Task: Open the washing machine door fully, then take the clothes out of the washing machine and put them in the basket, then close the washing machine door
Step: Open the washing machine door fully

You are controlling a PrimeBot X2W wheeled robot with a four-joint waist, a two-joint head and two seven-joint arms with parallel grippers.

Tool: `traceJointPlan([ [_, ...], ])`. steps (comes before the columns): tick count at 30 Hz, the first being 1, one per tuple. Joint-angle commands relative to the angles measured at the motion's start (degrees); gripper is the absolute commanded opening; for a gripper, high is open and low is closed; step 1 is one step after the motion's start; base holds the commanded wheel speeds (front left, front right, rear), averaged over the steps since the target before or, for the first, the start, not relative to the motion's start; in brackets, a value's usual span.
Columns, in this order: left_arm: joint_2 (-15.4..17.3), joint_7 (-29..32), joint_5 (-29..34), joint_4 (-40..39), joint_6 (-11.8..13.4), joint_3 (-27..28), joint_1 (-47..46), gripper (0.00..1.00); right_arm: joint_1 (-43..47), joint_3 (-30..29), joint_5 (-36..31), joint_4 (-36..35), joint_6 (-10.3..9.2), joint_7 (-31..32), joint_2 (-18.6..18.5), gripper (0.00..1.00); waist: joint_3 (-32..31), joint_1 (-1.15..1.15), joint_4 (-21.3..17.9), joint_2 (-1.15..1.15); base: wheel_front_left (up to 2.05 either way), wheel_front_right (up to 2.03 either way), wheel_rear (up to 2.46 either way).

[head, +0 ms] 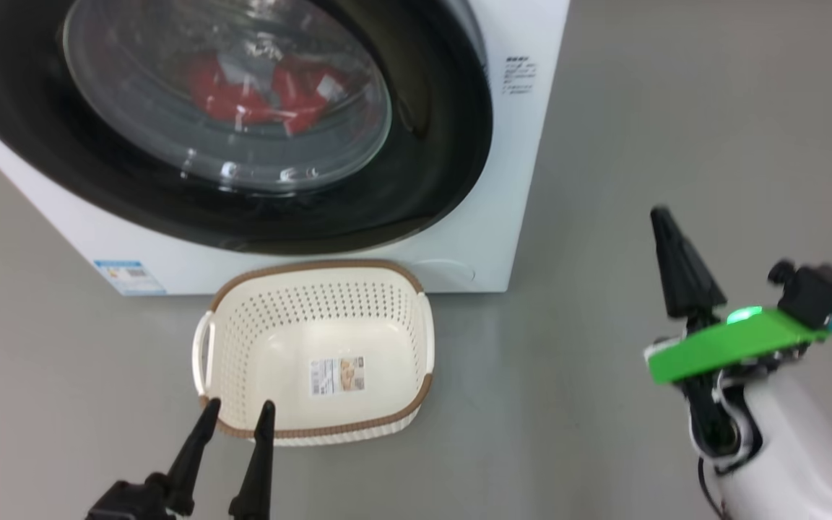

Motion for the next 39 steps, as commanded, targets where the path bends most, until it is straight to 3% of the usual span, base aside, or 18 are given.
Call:
traceJointPlan([
  [1,0.7,-0.7,-0.3,-1.3,-0.3,1.6,-2.0,1.0,-2.4,1.9,0.8,-1.1,0.02,-0.4,-0.7,0.0,1.5,0.0,1.1,0.0,0.0,0.0,0.0],
  [23,1.6,-0.7,-2.5,-1.1,-0.3,-0.9,-8.6,1.0,-22.9,14.1,21.0,2.4,0.02,1.0,-10.0,0.0,10.6,0.0,5.1,0.0,0.0,0.0,0.0],
  [39,1.3,-0.7,-3.8,-0.9,-0.3,-1.8,-11.8,1.0,-34.1,19.1,38.9,-1.7,0.02,8.6,-15.3,0.0,15.9,0.0,7.4,0.0,0.0,0.0,0.0],
])
